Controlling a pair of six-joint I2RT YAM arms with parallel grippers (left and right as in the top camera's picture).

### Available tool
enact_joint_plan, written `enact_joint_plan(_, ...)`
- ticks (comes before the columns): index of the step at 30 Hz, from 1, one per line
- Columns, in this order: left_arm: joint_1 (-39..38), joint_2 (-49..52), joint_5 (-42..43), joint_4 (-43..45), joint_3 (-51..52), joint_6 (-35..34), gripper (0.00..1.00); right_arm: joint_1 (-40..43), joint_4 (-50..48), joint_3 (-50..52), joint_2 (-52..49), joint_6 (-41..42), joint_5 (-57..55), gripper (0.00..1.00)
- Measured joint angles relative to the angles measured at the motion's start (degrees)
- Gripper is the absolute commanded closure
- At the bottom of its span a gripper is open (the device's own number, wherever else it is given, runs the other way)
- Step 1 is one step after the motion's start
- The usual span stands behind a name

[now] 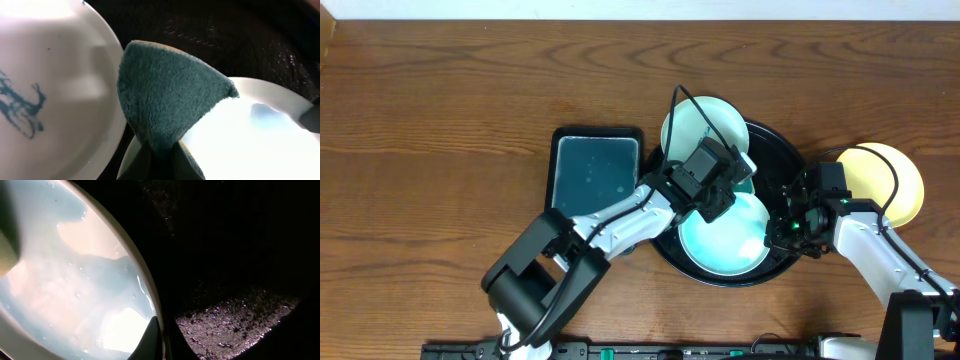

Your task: Clean dirty plates on tray and stack at the side

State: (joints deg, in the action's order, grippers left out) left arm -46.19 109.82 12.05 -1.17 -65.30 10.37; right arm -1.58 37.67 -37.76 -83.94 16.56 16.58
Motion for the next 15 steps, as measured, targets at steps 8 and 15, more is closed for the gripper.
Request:
enact_joint_plan(8, 0.94, 1.18, -0.35, -0.61, -0.07, 0.35, 0.93, 0.0, 0.0, 0.0, 0.0, -0.02, -0.02, 0.99)
enact_joint_plan(15, 2.34, 0.87, 0.55, -8.5, -1.75, 0.42, 0.93, 0.0, -0.02, 0.0, 0.0, -0.02, -0.04, 0.99)
